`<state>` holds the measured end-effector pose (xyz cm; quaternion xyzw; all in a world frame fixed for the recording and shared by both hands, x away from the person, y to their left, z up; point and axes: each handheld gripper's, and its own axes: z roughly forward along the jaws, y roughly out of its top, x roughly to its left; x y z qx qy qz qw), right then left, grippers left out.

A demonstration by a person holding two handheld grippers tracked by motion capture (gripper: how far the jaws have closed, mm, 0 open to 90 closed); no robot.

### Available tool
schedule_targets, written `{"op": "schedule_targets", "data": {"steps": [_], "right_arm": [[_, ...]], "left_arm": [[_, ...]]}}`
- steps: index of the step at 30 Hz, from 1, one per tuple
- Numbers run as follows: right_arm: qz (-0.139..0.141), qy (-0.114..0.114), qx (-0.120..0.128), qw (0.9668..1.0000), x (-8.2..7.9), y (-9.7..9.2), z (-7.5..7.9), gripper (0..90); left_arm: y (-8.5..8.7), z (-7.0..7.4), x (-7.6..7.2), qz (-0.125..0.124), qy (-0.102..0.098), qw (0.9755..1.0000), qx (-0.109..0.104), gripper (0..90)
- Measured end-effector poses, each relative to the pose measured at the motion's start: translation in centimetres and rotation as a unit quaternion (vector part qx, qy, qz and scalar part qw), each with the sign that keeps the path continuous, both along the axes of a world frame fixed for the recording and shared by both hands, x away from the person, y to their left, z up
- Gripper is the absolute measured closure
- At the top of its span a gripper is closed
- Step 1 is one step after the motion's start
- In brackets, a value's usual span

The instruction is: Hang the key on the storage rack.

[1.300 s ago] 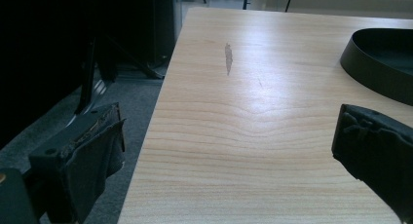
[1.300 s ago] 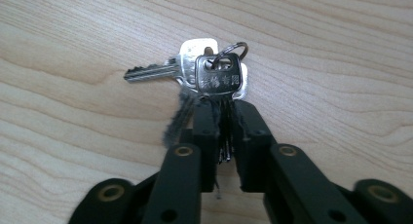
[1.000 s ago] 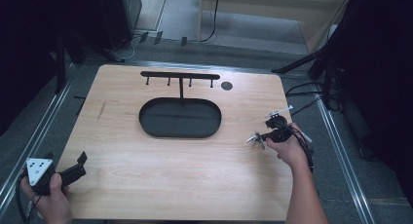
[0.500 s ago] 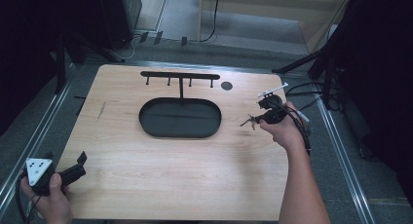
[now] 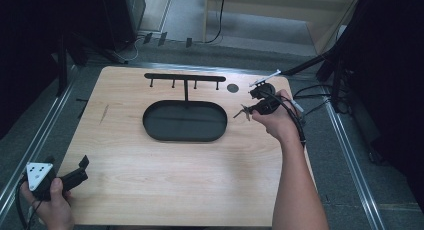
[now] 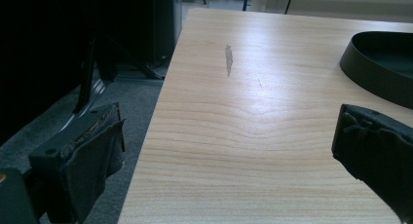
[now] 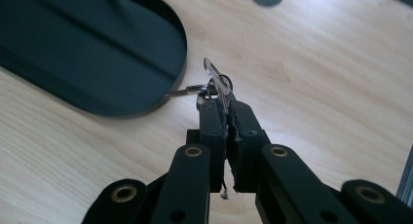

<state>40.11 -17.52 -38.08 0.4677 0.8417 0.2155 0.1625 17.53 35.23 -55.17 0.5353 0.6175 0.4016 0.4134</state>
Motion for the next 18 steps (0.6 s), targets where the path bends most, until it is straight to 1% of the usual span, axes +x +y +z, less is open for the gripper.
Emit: {"op": "schedule_targets", "data": {"steps": [1, 4, 6, 7, 8, 10, 12, 14, 15, 16, 18], "right_arm": [[-0.001, -0.005, 0.002, 1.0000, 0.0, 0.0, 0.1, 86.3], [0.001, -0.009, 0.009, 0.9999, 0.0, 0.1, 0.5, 86.3], [0.010, -0.007, 0.013, 0.9998, 0.0, 0.2, 0.7, 86.3], [0.010, -0.007, 0.013, 0.9998, 0.0, 0.2, 0.7, 86.3], [0.011, -0.012, 0.013, 0.9998, 0.0, 0.3, 1.1, 86.3], [0.011, -0.015, 0.017, 0.9997, -0.1, 0.4, 1.3, 86.3], [0.015, -0.021, 0.023, 0.9994, -0.1, 0.6, 1.9, 86.3], [0.021, -0.025, 0.026, 0.9991, -0.2, 1.0, 2.5, 86.4], [0.028, -0.027, 0.030, 0.9988, -0.3, 1.4, 3.0, 86.3], [0.028, -0.027, 0.030, 0.9988, -0.3, 1.4, 3.0, 86.3], [0.039, -0.029, 0.034, 0.9982, -0.4, 2.0, 3.4, 86.3]], "left_arm": [[0.0, 0.0, 0.0, 0.000, 0.000, 1.0000, 0.000, 0.0], [0.0, 0.0, 0.0, 0.000, 0.000, 1.0000, -0.001, 0.0], [0.0, 0.0, 0.0, 0.001, 0.000, 1.0000, -0.001, 0.0], [0.0, 0.0, 0.0, 0.001, 0.000, 1.0000, -0.001, 0.0], [0.0, 0.0, 0.0, 0.000, 0.000, 1.0000, 0.000, 0.0], [0.0, 0.0, 0.0, 0.001, 0.000, 1.0000, 0.000, 0.0], [0.0, 0.0, 0.0, 0.001, 0.000, 1.0000, 0.000, 0.0], [0.0, 0.0, 0.0, 0.000, 0.001, 1.0000, 0.003, 0.0], [0.0, 0.0, 0.0, 0.000, 0.001, 1.0000, 0.003, 0.0], [0.0, 0.0, 0.0, 0.000, 0.001, 1.0000, 0.003, 0.0], [0.0, 0.0, 0.0, 0.001, 0.001, 1.0000, 0.003, 0.0]]}}
